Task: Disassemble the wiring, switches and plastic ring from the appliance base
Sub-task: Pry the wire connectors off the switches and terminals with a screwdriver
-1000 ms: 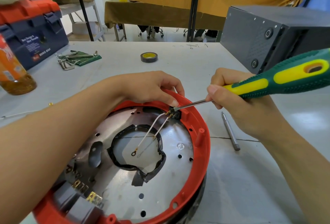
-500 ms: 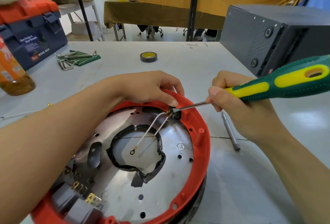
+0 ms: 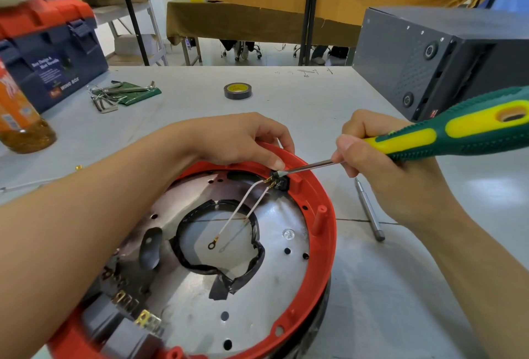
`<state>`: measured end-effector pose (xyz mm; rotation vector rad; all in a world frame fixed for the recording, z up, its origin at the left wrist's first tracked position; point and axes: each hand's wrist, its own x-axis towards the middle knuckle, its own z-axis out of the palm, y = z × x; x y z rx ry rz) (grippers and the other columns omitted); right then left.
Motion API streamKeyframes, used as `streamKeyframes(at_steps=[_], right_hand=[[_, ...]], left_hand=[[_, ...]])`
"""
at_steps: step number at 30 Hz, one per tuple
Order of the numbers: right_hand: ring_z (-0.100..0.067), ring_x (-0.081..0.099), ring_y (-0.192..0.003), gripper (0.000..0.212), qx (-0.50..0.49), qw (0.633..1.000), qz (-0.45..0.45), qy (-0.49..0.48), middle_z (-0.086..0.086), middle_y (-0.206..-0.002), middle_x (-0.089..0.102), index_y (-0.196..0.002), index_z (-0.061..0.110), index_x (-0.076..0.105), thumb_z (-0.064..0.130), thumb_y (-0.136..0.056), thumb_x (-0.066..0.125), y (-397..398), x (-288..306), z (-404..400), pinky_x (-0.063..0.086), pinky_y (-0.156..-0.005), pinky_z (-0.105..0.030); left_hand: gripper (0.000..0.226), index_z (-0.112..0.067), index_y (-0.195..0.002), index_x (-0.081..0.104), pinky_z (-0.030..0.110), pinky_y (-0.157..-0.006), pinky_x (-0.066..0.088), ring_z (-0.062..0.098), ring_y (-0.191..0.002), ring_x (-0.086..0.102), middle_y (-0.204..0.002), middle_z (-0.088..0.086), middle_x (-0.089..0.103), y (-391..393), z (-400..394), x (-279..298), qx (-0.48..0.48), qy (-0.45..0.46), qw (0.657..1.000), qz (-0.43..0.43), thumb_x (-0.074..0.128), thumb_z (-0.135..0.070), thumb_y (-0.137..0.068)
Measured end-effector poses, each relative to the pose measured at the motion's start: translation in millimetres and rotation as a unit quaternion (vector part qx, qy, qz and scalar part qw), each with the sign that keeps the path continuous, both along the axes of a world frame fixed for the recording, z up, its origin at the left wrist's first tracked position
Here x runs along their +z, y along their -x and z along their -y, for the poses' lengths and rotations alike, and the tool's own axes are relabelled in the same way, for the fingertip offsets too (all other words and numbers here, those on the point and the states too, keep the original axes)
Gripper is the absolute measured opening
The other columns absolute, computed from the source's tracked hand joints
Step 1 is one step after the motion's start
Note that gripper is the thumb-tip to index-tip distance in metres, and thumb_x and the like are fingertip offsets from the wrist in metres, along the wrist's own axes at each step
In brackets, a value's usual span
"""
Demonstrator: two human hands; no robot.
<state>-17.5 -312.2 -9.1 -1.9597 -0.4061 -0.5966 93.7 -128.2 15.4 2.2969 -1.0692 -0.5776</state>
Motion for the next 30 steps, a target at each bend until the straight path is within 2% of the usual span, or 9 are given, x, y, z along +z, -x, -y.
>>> streamKeyframes(at_steps=[10, 17, 18, 20, 22, 25, 30], right_hand=[[-0.035, 0.043, -0.058, 0.037, 0.005, 1.000, -0.006, 0.000, -0.018, -0.058, 0.045, -0.062, 0.005, 0.048, 0.039, -0.078, 0.049, 1.4, -0.3, -2.7, 0.035, -0.052, -0.040], [-0.038, 0.048, -0.060, 0.036, 0.006, 1.000, 0.007, 0.018, -0.018, -0.057, 0.045, -0.060, 0.006, 0.045, 0.037, -0.079, 0.049, 1.5, 0.8, -3.3, 0.036, -0.053, -0.039], [-0.035, 0.049, -0.058, 0.035, 0.008, 1.000, 0.010, 0.022, -0.018, -0.058, 0.045, -0.060, 0.006, 0.044, 0.036, -0.079, 0.049, 1.8, 0.9, -3.5, 0.036, -0.051, -0.036], [-0.016, 0.042, -0.047, 0.034, 0.025, 0.999, 0.020, 0.036, -0.014, -0.057, 0.044, -0.061, 0.005, 0.044, 0.030, -0.081, 0.053, 2.7, 0.9, -3.6, 0.030, -0.045, -0.019], [-0.004, 0.035, -0.044, 0.032, 0.047, 0.997, 0.029, 0.054, -0.005, -0.053, 0.041, -0.061, 0.004, 0.045, 0.024, -0.084, 0.056, 4.2, 1.1, -4.6, 0.026, -0.045, -0.008], [-0.001, 0.034, -0.042, 0.032, 0.059, 0.995, 0.036, 0.069, 0.008, -0.051, 0.038, -0.059, 0.008, 0.041, 0.013, -0.086, 0.058, 4.7, 1.3, -6.7, 0.024, -0.046, -0.004], [-0.003, 0.032, -0.044, 0.033, 0.046, 0.997, 0.020, 0.064, 0.004, -0.052, 0.036, -0.060, -0.001, 0.040, 0.014, -0.086, 0.054, 1.1, 1.2, -7.7, 0.023, -0.045, -0.007]], left_hand=[[0.018, -0.022, -0.104, 0.065, 0.047, -0.094, 0.047, 0.023, -0.091, 0.066, -0.096, 0.004, 0.071, -1.4, -1.0, -1.2, 0.001, 0.002, 1.000, 0.004, 0.066, -0.021, -0.087], [0.018, -0.020, -0.105, 0.064, 0.050, -0.094, 0.046, 0.028, -0.093, 0.065, -0.098, 0.008, 0.070, -1.4, -0.3, -2.0, 0.001, 0.005, 1.000, 0.002, 0.066, -0.019, -0.087], [0.018, -0.020, -0.105, 0.064, 0.050, -0.093, 0.046, 0.029, -0.094, 0.065, -0.098, 0.008, 0.070, -1.4, -0.2, -2.1, 0.000, 0.005, 1.000, 0.002, 0.066, -0.019, -0.087], [0.019, -0.019, -0.105, 0.064, 0.050, -0.093, 0.046, 0.029, -0.094, 0.065, -0.098, 0.009, 0.071, -1.3, -0.1, -2.1, 0.000, 0.006, 1.000, 0.003, 0.066, -0.018, -0.087], [0.018, -0.020, -0.104, 0.065, 0.049, -0.093, 0.046, 0.028, -0.093, 0.065, -0.098, 0.007, 0.070, -1.3, -0.4, -1.9, -0.001, 0.005, 1.000, 0.007, 0.066, -0.018, -0.087], [0.017, -0.022, -0.104, 0.064, 0.049, -0.093, 0.046, 0.027, -0.094, 0.064, -0.098, 0.008, 0.070, -1.1, -0.4, -1.2, -0.003, 0.003, 1.000, 0.010, 0.065, -0.019, -0.087], [0.014, -0.025, -0.100, 0.065, 0.050, -0.093, 0.046, 0.027, -0.092, 0.064, -0.096, 0.008, 0.069, -1.0, -0.3, -1.0, -0.007, 0.003, 1.000, 0.017, 0.066, -0.019, -0.087]])
